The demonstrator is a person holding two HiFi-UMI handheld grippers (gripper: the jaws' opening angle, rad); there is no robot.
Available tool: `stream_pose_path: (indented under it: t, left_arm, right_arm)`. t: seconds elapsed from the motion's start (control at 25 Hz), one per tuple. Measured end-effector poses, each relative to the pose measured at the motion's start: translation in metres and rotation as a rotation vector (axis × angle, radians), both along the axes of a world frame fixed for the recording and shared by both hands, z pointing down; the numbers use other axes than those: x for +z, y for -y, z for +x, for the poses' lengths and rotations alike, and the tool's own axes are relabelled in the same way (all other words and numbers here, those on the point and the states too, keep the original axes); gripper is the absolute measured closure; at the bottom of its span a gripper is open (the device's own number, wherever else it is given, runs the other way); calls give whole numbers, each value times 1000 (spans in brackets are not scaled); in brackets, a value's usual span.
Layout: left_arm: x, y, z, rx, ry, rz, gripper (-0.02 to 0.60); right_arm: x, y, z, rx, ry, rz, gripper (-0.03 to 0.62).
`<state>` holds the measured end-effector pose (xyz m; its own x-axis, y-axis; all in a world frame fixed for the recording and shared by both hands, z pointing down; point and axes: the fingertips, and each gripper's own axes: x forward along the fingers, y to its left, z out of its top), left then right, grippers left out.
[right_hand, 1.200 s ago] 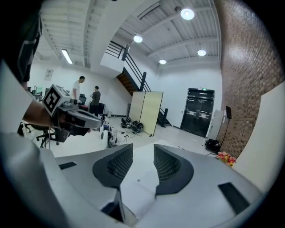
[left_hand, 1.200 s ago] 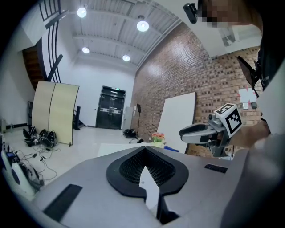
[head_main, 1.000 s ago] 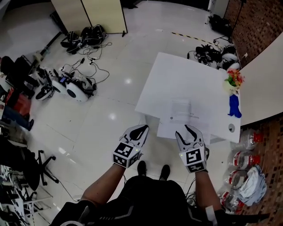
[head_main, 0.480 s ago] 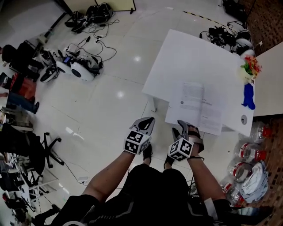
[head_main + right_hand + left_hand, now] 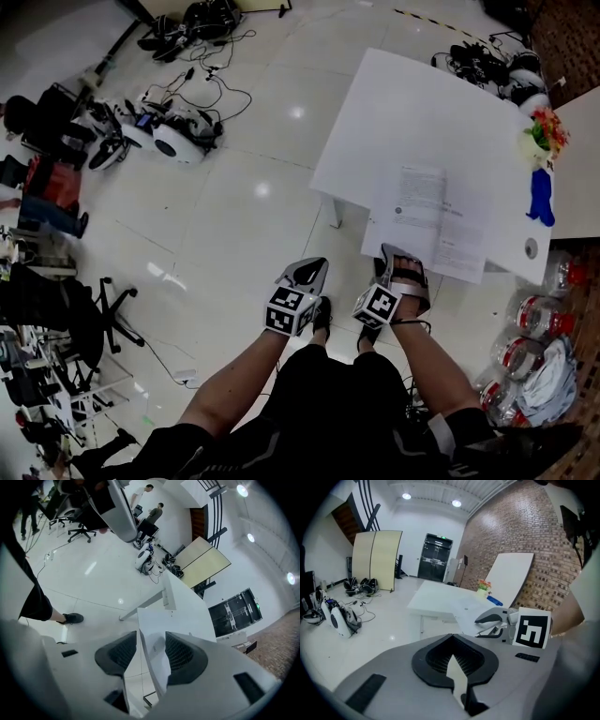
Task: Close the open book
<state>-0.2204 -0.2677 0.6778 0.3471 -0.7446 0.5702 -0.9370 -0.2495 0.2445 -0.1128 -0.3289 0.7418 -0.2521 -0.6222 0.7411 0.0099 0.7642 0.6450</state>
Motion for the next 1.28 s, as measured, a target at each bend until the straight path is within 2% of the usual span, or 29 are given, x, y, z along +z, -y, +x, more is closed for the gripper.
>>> stream_pose_path:
  t: [0.28, 0.4, 0.56, 0.64, 0.88, 1.04, 1.28]
  left_arm:
    - [-4, -6, -7, -6, -6, 5, 585]
    - [-10, -3, -7, 1, -10, 17, 584]
    - [-20, 0, -6, 11, -10, 30, 584]
    - [-27, 5, -3, 19, -11, 39, 584]
    - [-50, 23, 20, 85, -5, 95, 584]
    - [-62, 34, 47, 137, -4, 113, 584]
    - [-75, 46, 94, 228, -7, 132, 584]
  right_arm:
    - [-6, 1, -8, 63, 78, -44, 442]
    - [-18, 3, -11, 96, 156, -25, 528]
    - [-44, 3, -10, 157, 270, -9, 567]
    - [-61, 6, -4, 216, 358, -16, 572]
    - [-118, 12, 36, 453, 681, -5, 576]
    - [-144, 16, 75, 566, 826, 19, 576]
    - [-155, 20, 140, 747, 1023, 28, 576]
